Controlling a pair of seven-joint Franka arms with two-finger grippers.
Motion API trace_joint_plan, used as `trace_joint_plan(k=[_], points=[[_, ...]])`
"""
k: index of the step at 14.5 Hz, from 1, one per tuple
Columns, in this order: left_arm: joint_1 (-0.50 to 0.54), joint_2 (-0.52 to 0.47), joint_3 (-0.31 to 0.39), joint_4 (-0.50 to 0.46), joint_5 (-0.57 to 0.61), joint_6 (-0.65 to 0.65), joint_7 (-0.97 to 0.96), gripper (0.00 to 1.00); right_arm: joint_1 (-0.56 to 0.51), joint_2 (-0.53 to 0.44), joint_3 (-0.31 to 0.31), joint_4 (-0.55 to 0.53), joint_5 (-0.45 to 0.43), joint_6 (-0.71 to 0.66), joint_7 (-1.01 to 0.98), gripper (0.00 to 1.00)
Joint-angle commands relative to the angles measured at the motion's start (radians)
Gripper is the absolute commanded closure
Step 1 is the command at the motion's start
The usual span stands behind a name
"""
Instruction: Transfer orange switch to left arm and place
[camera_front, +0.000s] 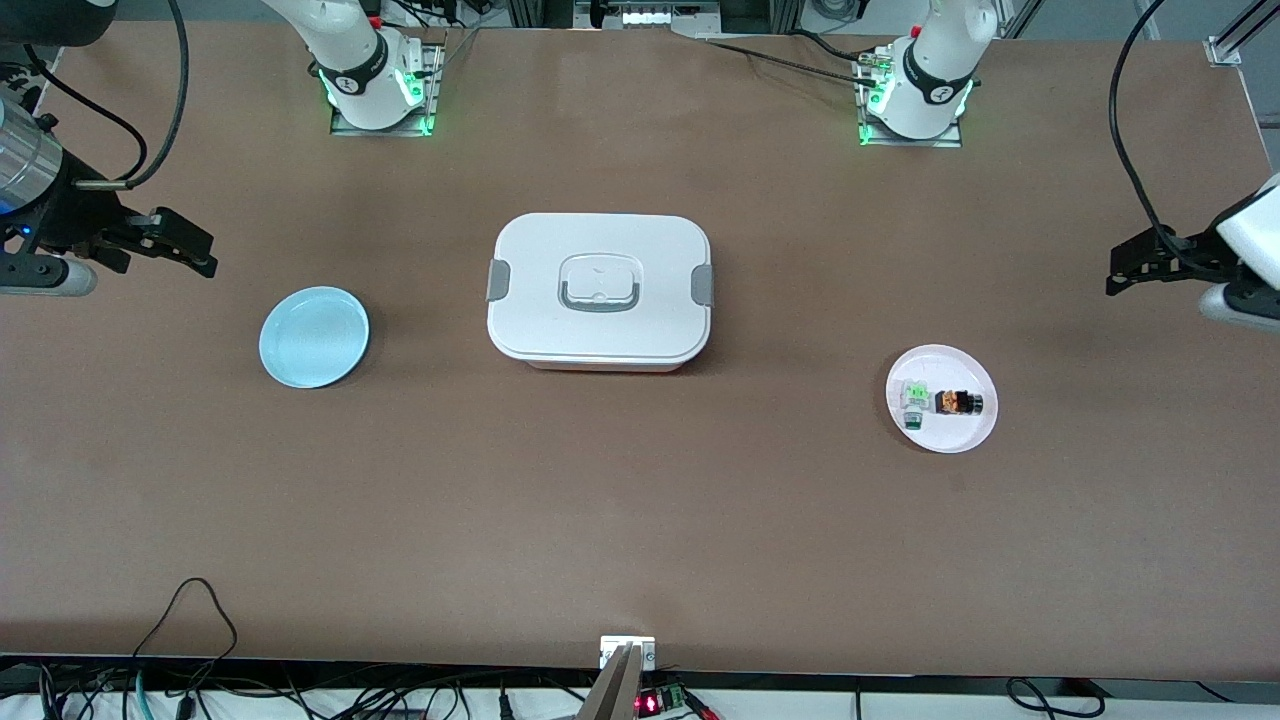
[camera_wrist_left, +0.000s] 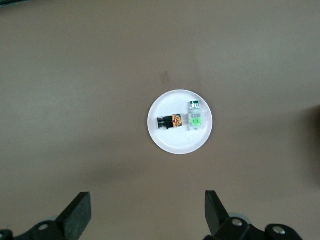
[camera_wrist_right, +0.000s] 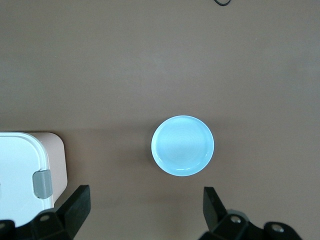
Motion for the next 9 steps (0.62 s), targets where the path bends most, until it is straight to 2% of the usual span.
trace_joint_plan(k=[1,9], points=[[-0.035,-0.102,0.028,-0.157,-0.009,0.055,-0.092,0.0,-0.004,-0.008,0.003,0.005,-0.001,-0.001,0.013,0.0],[-0.026,-0.093,0.013,-0.149,0.003,0.046,-0.044,0.0,-0.002,-0.005,0.003,0.008,-0.004,-0.001,0.008,0.0]])
